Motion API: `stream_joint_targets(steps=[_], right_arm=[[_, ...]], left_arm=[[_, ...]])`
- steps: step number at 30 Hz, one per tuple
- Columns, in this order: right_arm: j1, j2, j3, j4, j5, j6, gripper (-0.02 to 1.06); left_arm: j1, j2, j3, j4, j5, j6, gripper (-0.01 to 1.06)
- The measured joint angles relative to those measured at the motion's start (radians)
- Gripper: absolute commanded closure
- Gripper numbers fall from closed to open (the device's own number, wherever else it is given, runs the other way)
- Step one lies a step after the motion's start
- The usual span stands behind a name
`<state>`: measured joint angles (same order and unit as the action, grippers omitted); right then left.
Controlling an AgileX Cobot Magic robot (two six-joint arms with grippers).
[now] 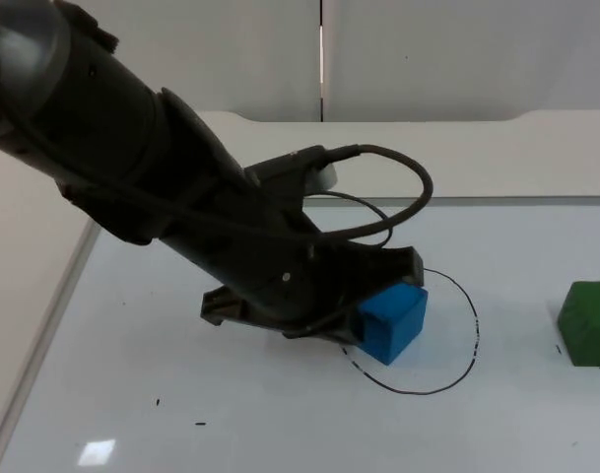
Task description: Push the two cubes into the marked area.
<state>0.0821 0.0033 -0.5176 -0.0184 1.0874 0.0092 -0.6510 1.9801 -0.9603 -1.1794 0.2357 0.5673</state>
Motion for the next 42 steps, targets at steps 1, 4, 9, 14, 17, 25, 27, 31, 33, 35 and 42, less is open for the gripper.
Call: stream_joint_targets(steps=[1,4,9,14,17,25,27,31,33,35,42], right_arm=[[0.0,0.0,0.0,0.0,0.0,0.0,0.0],[0.0,0.0,0.0,0.0,0.0,0.0,0.0],[0.0,0.0,0.0,0.0,0.0,0.0,0.0],[0.0,0.0,0.0,0.0,0.0,0.0,0.0],[0.0,0.0,0.0,0.0,0.0,0.0,0.0],[0.0,0.0,0.0,0.0,0.0,0.0,0.0],[0.0,0.0,0.0,0.0,0.0,0.0,0.0],[0.0,0.0,0.0,0.0,0.0,0.0,0.0],[0.0,0.0,0.0,0.0,0.0,0.0,0.0],[0.0,0.0,0.0,0.0,0.0,0.0,0.0],[0.0,0.0,0.0,0.0,0.0,0.0,0.0]], left_arm=[[0.0,0.0,0.0,0.002,0.0,0.0,1.05],[0.0,0.0,0.0,0.008,-0.017,0.0,1.05],[0.0,0.0,0.0,0.01,-0.049,0.0,1.05],[0.0,0.0,0.0,0.01,-0.057,0.009,1.05],[0.0,0.002,-0.001,0.01,-0.064,0.02,1.05],[0.0,0.023,-0.026,0.03,-0.067,0.026,1.05],[0.0,0.023,-0.028,0.041,-0.067,0.028,1.05],[0.0,0.023,-0.028,0.058,-0.067,0.028,1.05],[0.0,0.019,-0.028,0.066,-0.067,0.028,1.05],[0.0,-0.005,-0.026,0.093,-0.072,0.028,1.05],[0.061,-0.146,-0.001,0.285,-0.075,-0.054,1.05]])
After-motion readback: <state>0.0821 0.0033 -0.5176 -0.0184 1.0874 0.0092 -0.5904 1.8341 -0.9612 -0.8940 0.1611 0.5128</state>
